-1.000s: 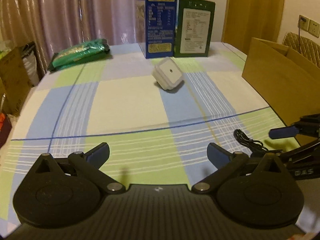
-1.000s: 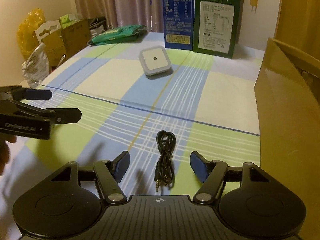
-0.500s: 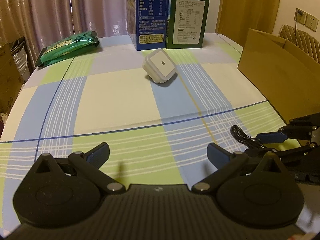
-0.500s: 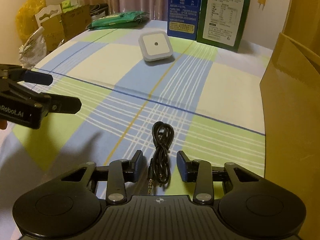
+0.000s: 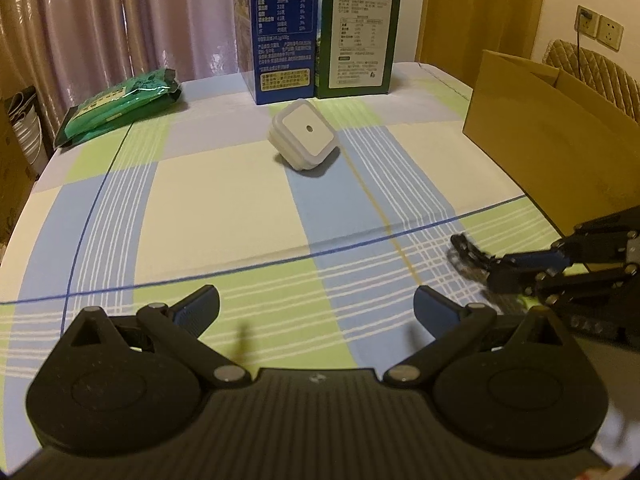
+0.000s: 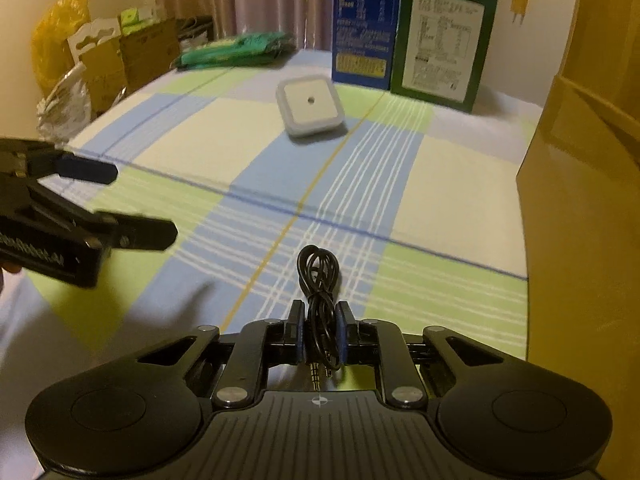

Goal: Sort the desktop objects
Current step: 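Move left tool to the white night light and grasp it while right tool holds the cable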

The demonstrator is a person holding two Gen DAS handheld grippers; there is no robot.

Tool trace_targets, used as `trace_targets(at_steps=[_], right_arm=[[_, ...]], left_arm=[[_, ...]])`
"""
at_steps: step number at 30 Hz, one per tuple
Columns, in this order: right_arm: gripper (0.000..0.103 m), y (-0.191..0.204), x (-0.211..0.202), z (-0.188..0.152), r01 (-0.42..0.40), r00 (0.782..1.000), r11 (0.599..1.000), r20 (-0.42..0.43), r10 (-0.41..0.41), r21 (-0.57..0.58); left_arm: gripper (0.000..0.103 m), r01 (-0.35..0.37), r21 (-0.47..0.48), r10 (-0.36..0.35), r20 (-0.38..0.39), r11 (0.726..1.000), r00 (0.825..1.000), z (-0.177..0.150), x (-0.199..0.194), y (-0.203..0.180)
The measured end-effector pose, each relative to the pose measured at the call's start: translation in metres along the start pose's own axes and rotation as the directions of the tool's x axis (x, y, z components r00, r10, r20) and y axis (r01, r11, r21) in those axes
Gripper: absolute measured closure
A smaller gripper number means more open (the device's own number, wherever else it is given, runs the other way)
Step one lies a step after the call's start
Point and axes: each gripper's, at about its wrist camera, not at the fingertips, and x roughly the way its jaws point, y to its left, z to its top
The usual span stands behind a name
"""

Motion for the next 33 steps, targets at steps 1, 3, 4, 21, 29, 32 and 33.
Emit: trace_targets(at_steps=[1,3,4,21,29,32,33], right_arm=[[0.091,-0.001,-0.001,0.002,0.002,1.000,1.000,0.011,-0.002,0.012],[0.091,-0.006,-0.003,0.007,0.007,0.999,0.999,0.033,-0.008,0.040],[0.091,-0.008,-0.004,0.010,0.010,0.999,0.999,0.043,-0.012,0.051],[0.091,-0.045,0.044,0.074,0.065,0.991,0.973,0.097,-0.088,0.220],[0.091,-0.051,0.072,0.086,0.073,0.990,0.968,0.099,-0.099,0.241],[0.091,-0.052,0.080,0.087,0.077,0.989,0.969,0.102,-0.103,0.235],[0.091,-0.052,0.083,0.088,0.078,0.989,0.969,0.101,-0.104,0.234]], left_arm=[[0.002,0.000,0.002,0.000,0.000,1.000,1.000,0.001,0.002,0.001],[0.002,0.005,0.009,-0.005,0.001,1.000,1.000,0.003,0.008,0.002],[0.002,0.005,0.012,-0.005,0.000,1.000,1.000,0.005,0.011,0.002],[0.004,-0.097,0.238,0.064,0.141,0.967,0.988,0.051,0.068,0.003],[0.005,-0.138,0.418,0.068,0.179,0.898,0.982,0.061,0.101,-0.012],[0.006,-0.142,0.446,0.064,0.186,0.884,0.980,0.068,0.110,-0.013],[0.007,-0.146,0.450,0.066,0.189,0.881,0.980,0.071,0.114,-0.013]])
